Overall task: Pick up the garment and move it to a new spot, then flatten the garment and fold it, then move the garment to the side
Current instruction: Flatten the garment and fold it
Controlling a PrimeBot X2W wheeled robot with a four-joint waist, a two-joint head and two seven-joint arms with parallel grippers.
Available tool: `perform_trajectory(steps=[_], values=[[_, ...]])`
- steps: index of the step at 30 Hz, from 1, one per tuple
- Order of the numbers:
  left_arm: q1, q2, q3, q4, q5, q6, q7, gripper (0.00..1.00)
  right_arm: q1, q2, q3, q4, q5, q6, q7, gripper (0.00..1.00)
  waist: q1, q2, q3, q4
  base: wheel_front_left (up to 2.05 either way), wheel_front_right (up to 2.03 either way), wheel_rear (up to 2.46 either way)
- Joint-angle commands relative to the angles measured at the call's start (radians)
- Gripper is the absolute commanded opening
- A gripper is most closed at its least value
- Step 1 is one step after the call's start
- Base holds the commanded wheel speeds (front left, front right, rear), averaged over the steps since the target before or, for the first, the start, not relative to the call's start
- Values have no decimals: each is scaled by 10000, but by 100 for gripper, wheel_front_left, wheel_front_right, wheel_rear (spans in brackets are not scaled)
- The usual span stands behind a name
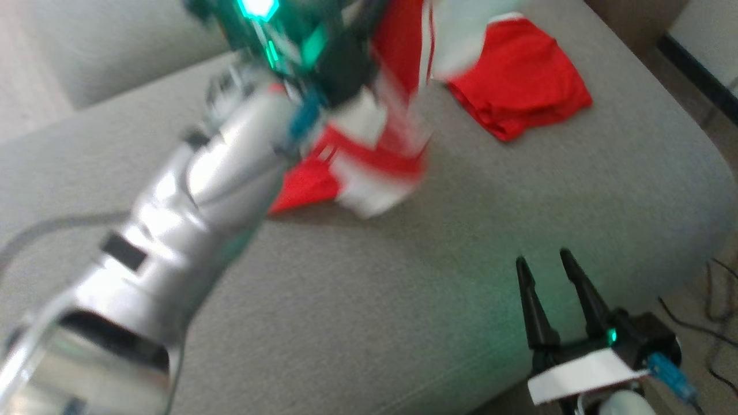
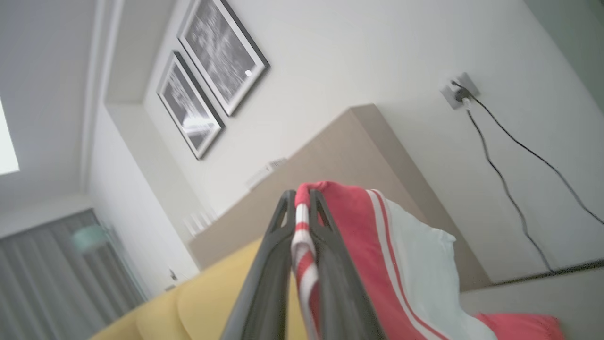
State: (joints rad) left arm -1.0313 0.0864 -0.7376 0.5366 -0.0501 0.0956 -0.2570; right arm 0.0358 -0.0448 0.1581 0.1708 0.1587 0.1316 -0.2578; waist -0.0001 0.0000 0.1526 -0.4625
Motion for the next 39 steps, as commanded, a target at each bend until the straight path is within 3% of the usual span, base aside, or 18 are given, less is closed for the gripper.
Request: perform_trajectory(steps=[1,5,8,14,18,19,20,21,22,25,29,34,39], values=[[-987,337,617,-462,43,-55,-47,0,54,-56,197,-255,-24,-9,-40,100,1,0,-645,535,0,0,0],[-1629,635,1275,-768,-259,-124,-47,0,370,-55,-47,-266,-155,-9,-40,100,1,0,-1156,1285,0,0,0],[-1024,1067,1816,-1000,-764,-157,-47,0,581,-55,-257,-333,-233,-9,-40,100,1,0,-1451,1872,0,0,0],[2320,2148,2500,-1443,-1970,-17,91,0,1030,-55,-775,-494,-325,-9,-40,100,1,0,-1564,3272,0,0,0],[5156,2342,3102,-1403,-3346,158,345,0,1140,-55,-873,-543,-400,-9,-40,100,1,0,-1391,3886,0,0,0],[5781,2216,3299,-1259,-3925,51,533,36,1130,-55,-907,-562,-405,-9,-40,100,1,0,-1304,4033,0,0,0],[5781,2216,3299,-1259,-3925,51,533,36,1130,-55,-907,-562,-405,-9,-40,100,1,0,-1304,4033,0,0,0],[6278,2177,3489,-1077,-4354,3,671,92,1096,-55,-887,-562,-421,-9,-40,100,1,0,-1237,4117,0,0,0],[6638,2167,3675,-919,-4660,5,698,100,1058,-56,-857,-564,-439,-9,-40,100,1,0,-1161,4200,0,0,0],[7179,2278,4012,-587,-5115,-33,674,100,897,-89,-791,-562,-463,-9,-40,100,1,0,-973,4315,0,0,0],[6835,2836,4149,-927,-5138,-282,832,100,686,-217,-768,-648,-448,-9,-40,100,1,0,-623,4343,0,0,0],[5453,3418,3559,-1606,-4847,-1290,1815,100,450,-350,-670,-698,-446,-9,-40,100,1,0,-72,4170,0,0,0],[3510,3710,2490,-1262,-4387,-1983,3648,100,-42,-464,-440,-743,-381,-9,-40,100,1,0,788,3675,0,0,0]])
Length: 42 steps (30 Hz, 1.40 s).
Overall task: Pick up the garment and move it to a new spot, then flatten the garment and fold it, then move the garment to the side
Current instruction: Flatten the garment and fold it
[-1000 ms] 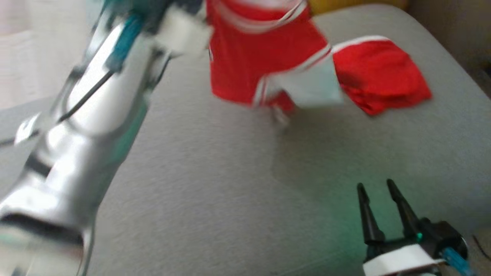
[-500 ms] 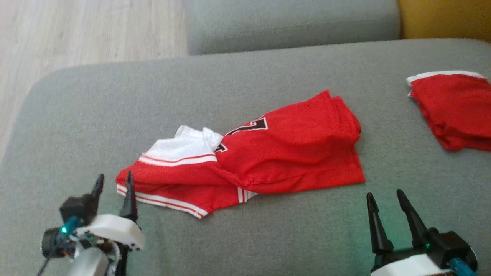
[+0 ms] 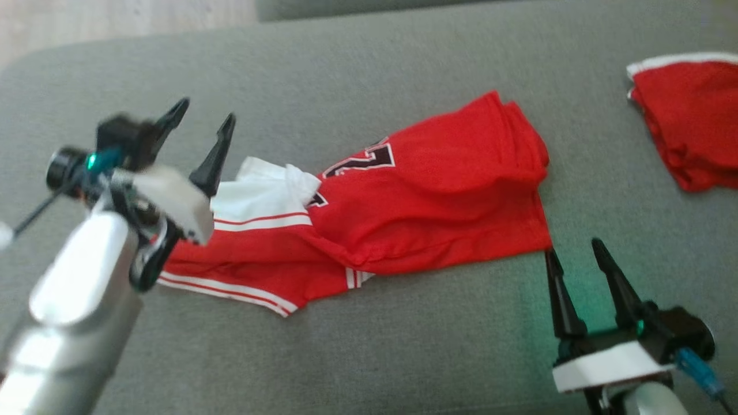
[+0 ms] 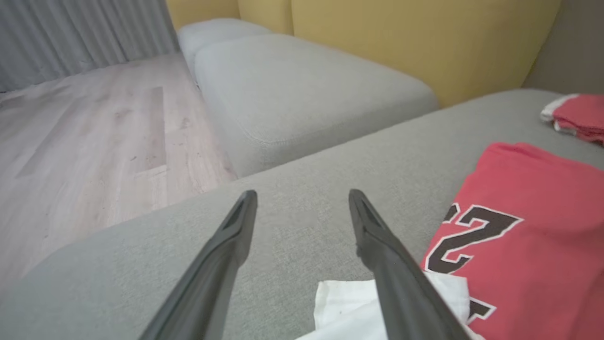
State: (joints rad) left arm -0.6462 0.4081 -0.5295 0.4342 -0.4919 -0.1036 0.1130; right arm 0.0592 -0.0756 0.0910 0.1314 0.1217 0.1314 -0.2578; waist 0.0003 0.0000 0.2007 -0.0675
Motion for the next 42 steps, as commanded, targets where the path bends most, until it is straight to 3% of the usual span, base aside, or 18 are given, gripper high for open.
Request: perform_trajectory(steps=[1,6,15,16,19,20,25,32,42], values=[[-602,506,244,-49,6,-64,273,100,-369,-167,265,-355,0,-7,-40,100,-3,0,450,-376,0,0,0],[-1446,814,-563,843,-68,-227,1817,100,-694,-151,321,-362,53,-7,-40,100,-3,0,997,-858,0,0,0],[-1287,1539,-1332,1089,-1108,-266,3292,100,-857,-25,161,-348,130,-7,-40,100,-3,0,1329,-1330,0,0,0],[-1261,1638,-1385,1027,-1178,-267,3365,92,-870,-14,150,-349,130,-7,-40,100,-3,0,1342,-1350,0,0,0],[-1165,1869,-1478,859,-1446,-268,3579,13,-901,19,125,-349,118,-7,-40,100,-3,0,1367,-1387,0,0,0],[-1135,1933,-1517,802,-1514,-268,3684,0,-908,30,118,-347,113,-7,-40,100,-3,0,1368,-1388,0,0,0],[-1082,2107,-1536,448,-1795,-269,3980,0,-909,64,72,-348,105,-7,-40,100,-3,0,1357,-1346,0,0,0],[-1668,2360,-1397,-301,-1317,-262,2952,0,-947,-122,174,291,569,-7,-40,100,-3,0,1203,-1090,0,0,0],[-2317,2512,-1505,-919,-879,-265,2271,0,-2175,-1417,1815,1928,1729,-7,-40,100,-3,0,1020,-599,0,0,0]])
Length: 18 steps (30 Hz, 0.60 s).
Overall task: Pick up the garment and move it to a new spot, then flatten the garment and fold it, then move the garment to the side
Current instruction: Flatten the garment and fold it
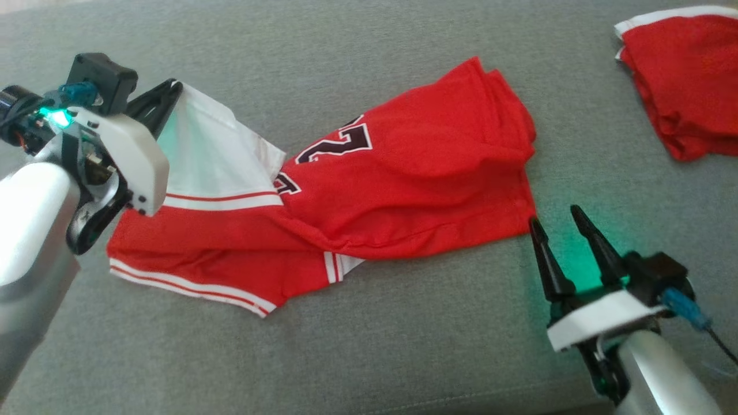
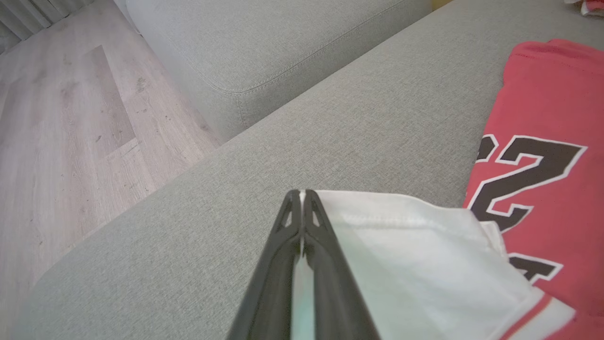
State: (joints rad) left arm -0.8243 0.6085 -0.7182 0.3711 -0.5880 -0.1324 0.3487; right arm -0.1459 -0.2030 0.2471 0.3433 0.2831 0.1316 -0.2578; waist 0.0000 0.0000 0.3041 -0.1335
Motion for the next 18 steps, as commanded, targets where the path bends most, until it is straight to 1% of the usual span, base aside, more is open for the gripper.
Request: perform_trajectory(steps=[1,8,18], values=[[-547,509,373,-330,89,27,-102,0,-286,-201,444,46,397,-9,-40,100,0,0,-15,115,0,0,0],[-583,492,329,-428,106,56,-263,0,-1380,-820,2094,1400,2069,-9,-40,100,0,0,-4,478,0,0,0],[-539,444,221,-407,56,62,-370,0,-2184,-1460,3540,2316,3346,-9,-40,100,0,0,-140,823,0,0,0]])
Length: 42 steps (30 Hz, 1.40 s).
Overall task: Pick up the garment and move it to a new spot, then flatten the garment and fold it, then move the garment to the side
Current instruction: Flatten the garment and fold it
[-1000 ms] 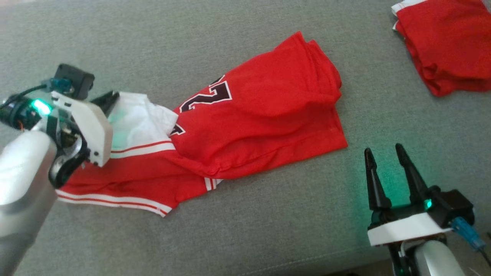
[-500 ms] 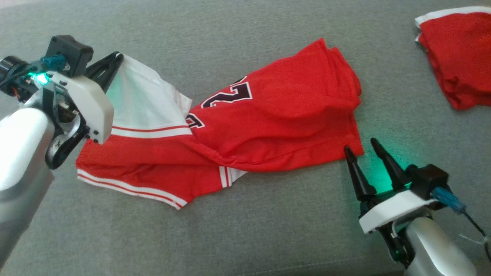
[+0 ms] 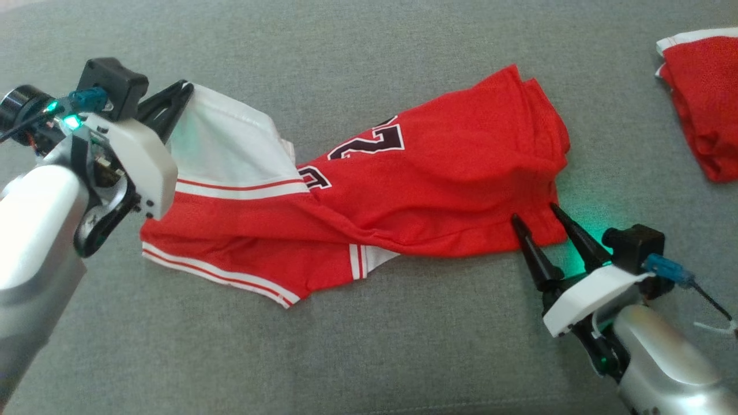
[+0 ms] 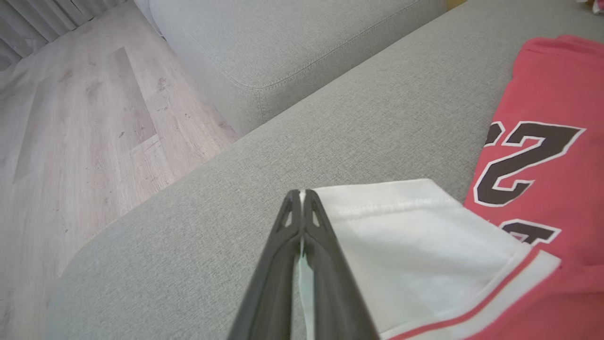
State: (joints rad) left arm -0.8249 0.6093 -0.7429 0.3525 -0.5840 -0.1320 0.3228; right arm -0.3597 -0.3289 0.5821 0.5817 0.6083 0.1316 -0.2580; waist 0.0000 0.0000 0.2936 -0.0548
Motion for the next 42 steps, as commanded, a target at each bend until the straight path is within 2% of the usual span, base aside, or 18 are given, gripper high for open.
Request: perform_trajectory(steps=[1,6,7,8,9,10,12,13,14,17,21,27,32,38,42], values=[[-524,428,455,-214,11,59,-121,0,-62,-259,305,-1,204,-9,-38,100,0,0,-64,61,0,0,0],[-426,407,436,-159,-80,68,-190,0,-138,-497,958,182,862,-9,-38,100,0,0,-222,119,0,0,0],[-409,407,433,-154,-92,71,-209,0,-176,-546,1078,205,984,-9,-37,91,0,0,-241,131,0,0,0],[-394,407,427,-151,-103,71,-225,0,-230,-597,1193,232,1098,-9,-37,78,0,0,-252,147,0,0,0],[-394,407,427,-151,-103,71,-225,0,-230,-597,1193,232,1098,-9,-37,78,0,0,-252,147,0,0,0],[-384,407,425,-148,-114,74,-240,0,-306,-651,1275,253,1181,-9,-37,64,0,0,-259,161,0,0,0],[-368,408,426,-142,-129,90,-284,0,-425,-730,1445,272,1332,-9,-37,18,0,0,-282,186,0,0,0],[-361,415,433,-147,-120,109,-336,0,-491,-776,1483,266,1367,-9,-37,3,0,0,-301,196,0,0,0],[-354,421,443,-157,-100,131,-420,0,-537,-816,1496,251,1399,-9,-37,0,0,0,-327,207,0,0,0],[-300,476,510,-208,-49,189,-811,0,-580,-1032,1394,73,1429,-9,-37,0,0,0,-559,226,0,0,0],[-271,608,664,-477,60,204,-1574,0,-481,-1341,731,-499,1340,-9,-37,0,0,0,-982,221,0,0,0],[-146,1102,934,-1341,258,229,-2628,0,-292,-2100,-922,-2258,1163,-9,-37,0,0,0,-1950,159,0,0,0],[-107,1616,1520,-2544,149,500,-3213,0,-399,-2864,-1996,-3814,936,-9,14,0,0,0,-2798,71,0,0,0],[-778,1817,2574,-4059,-394,924,-3507,0,-1215,-3273,-3346,-5285,796,-9,1121,0,0,0,-3118,139,0,0,0],[-1570,1741,2536,-4231,-488,739,-3038,0,-2129,-3315,-3640,-5446,539,-9,2027,0,0,0,-2879,270,0,0,0]])
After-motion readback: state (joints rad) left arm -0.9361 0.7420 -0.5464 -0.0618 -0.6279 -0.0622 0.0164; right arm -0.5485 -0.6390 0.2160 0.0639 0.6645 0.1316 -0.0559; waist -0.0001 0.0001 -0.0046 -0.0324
